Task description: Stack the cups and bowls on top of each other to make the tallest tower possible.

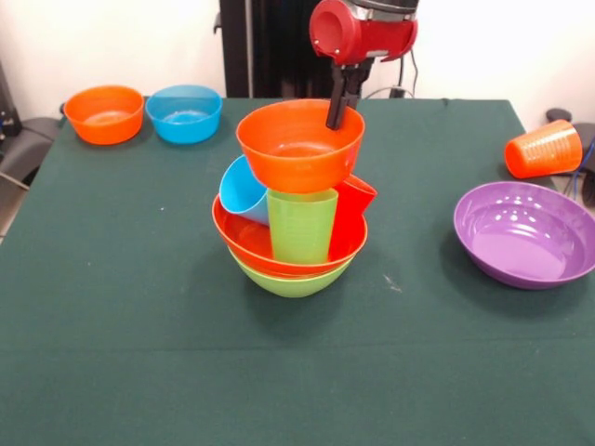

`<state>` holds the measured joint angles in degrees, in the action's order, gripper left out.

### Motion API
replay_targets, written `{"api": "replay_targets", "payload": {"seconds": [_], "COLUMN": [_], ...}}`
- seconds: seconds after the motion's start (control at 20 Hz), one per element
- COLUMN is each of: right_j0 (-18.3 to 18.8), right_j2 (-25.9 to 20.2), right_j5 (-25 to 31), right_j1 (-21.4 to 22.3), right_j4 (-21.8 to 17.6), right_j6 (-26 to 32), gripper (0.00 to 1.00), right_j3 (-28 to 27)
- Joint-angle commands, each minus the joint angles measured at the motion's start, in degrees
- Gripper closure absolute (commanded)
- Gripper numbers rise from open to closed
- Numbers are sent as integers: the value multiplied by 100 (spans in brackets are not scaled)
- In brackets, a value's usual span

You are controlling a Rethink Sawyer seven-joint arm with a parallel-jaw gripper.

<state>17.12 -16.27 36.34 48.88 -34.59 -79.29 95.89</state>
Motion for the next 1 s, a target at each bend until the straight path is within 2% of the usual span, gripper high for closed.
{"api": "replay_targets", "payload": {"seconds": [0.05, 1.0], "right_j0": [-134, -384], "right_j2": [228, 506], "right_j5": [-193, -413], "right_j1": [-236, -532], "right_j4": [-183, -83], "right_j6": [-739, -900], "gripper": [100, 100], "right_j3": [-297, -417]}}
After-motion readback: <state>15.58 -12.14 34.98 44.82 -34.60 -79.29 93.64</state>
